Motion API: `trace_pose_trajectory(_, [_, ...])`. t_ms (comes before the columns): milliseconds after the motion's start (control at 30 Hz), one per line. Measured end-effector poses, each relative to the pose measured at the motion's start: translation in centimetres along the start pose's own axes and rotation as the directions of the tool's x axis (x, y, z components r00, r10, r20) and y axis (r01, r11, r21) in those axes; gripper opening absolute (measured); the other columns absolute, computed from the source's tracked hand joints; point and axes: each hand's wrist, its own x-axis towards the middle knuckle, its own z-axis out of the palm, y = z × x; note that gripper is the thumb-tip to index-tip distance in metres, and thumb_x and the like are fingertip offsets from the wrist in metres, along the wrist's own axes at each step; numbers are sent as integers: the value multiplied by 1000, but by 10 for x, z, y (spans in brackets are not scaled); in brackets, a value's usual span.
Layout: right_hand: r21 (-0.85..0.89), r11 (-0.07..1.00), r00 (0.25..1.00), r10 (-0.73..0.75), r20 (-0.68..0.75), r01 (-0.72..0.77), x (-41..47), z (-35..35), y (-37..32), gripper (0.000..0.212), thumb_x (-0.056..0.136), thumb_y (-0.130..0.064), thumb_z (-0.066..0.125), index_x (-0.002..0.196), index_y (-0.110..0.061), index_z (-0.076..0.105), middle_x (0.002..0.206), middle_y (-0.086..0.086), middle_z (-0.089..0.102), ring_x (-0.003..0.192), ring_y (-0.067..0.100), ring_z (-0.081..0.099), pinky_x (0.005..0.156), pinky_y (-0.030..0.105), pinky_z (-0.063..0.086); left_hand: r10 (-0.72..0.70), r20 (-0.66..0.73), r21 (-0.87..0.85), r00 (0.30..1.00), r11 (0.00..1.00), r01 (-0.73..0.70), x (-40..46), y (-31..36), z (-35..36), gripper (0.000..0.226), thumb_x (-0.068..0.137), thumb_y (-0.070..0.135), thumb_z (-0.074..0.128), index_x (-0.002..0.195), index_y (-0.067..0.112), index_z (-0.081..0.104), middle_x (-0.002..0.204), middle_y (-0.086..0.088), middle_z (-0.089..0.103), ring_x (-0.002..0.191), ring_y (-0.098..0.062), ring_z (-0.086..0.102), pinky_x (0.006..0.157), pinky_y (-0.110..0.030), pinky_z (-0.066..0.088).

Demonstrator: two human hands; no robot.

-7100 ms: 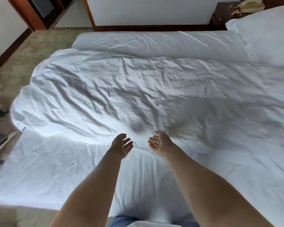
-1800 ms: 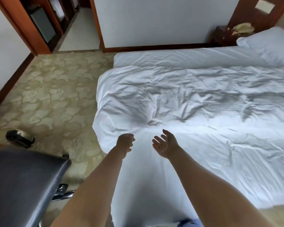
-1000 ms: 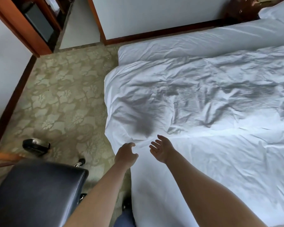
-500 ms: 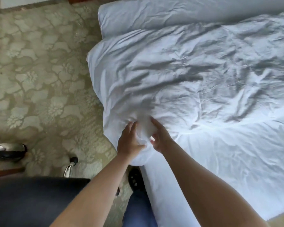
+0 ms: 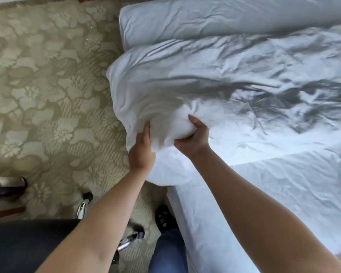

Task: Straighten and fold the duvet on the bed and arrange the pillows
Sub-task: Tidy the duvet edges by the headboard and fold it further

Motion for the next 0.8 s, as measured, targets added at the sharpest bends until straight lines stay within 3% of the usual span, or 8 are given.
trace_pose_trajectory(100, [-78, 997, 1000, 20, 2, -20, -5, 21, -4, 27, 84, -32, 60, 102, -14, 68, 102, 5, 72, 98, 23, 66, 97, 34, 45, 173, -109, 177, 979, 972, -153, 20, -7, -29, 71, 71, -8, 62, 137, 11, 44, 90, -17, 63, 53, -34, 60, 42, -34, 48])
trace_pose_trajectory(200, [-263, 964, 993, 2, -117, -33, -2, 30, 4, 27, 77, -32, 69, 101, -21, 65, 96, -3, 68, 97, 16, 62, 97, 30, 43, 402, -203, 470, 893, 840, -271, 33, -21, -59, 60, 67, -3, 62, 122, 13, 44, 64, -9, 56, 32, -22, 47, 33, -20, 34])
trace_pose_trajectory(300, [-151, 988, 995, -6, -99, -10, -3, 27, 16, 30, 75, -21, 64, 105, -19, 62, 97, 0, 64, 96, 20, 61, 92, 27, 44, 605, -199, 601, 771, 697, -392, 34, -25, -70, 43, 76, 5, 49, 119, 11, 45, 61, -7, 52, 35, -21, 45, 35, -21, 31])
trace_pose_trajectory(400, [5, 1000, 999, -5, -37, 5, -12, 21, 25, 28, 72, -15, 55, 97, -9, 64, 94, 9, 66, 95, 29, 62, 100, 35, 44, 666, -215, 593, 714, 670, -446, 20, -29, -59, 45, 76, 3, 46, 120, 10, 46, 66, -7, 53, 50, -24, 50, 45, -28, 34])
trace_pose_trajectory(500, [-21, 1000, 995, -18, -95, 16, -11, 8, 30, 25, 76, -15, 53, 98, -10, 62, 87, 10, 65, 82, 28, 62, 84, 35, 50, 569, -179, 488, 802, 760, -430, 0, -43, -35, 53, 72, -1, 48, 125, 10, 44, 75, -10, 55, 59, -27, 52, 49, -32, 36])
trace_pose_trajectory(600, [-171, 985, 954, -78, -290, 29, 4, -28, 44, 25, 86, -14, 56, 110, -9, 62, 91, 10, 67, 80, 26, 64, 75, 34, 53, 290, 161, 370, 944, 869, -330, -20, -57, -15, 85, 66, -4, 65, 140, 18, 29, 98, -12, 55, 71, -27, 58, 46, -36, 48])
trace_pose_trajectory(700, [-369, 923, 774, -152, -615, -112, 10, -81, 65, 34, 85, -19, 63, 115, -3, 62, 87, 9, 66, 73, 26, 62, 63, 33, 51, -6, 599, 295, 800, 931, -215, -38, -78, 8, 98, 80, -8, 51, 150, 38, 0, 126, -6, 41, 92, -22, 56, 65, -32, 53])
trace_pose_trajectory(800, [-420, 878, 703, -147, -696, -231, 8, -117, 83, 41, 87, -37, 63, 118, -11, 56, 99, 3, 61, 88, 24, 60, 75, 32, 47, -83, 680, 183, 728, 981, -59, -50, -93, 24, 96, 82, -11, 41, 149, 44, 0, 136, -4, 36, 90, -21, 57, 59, -29, 47])
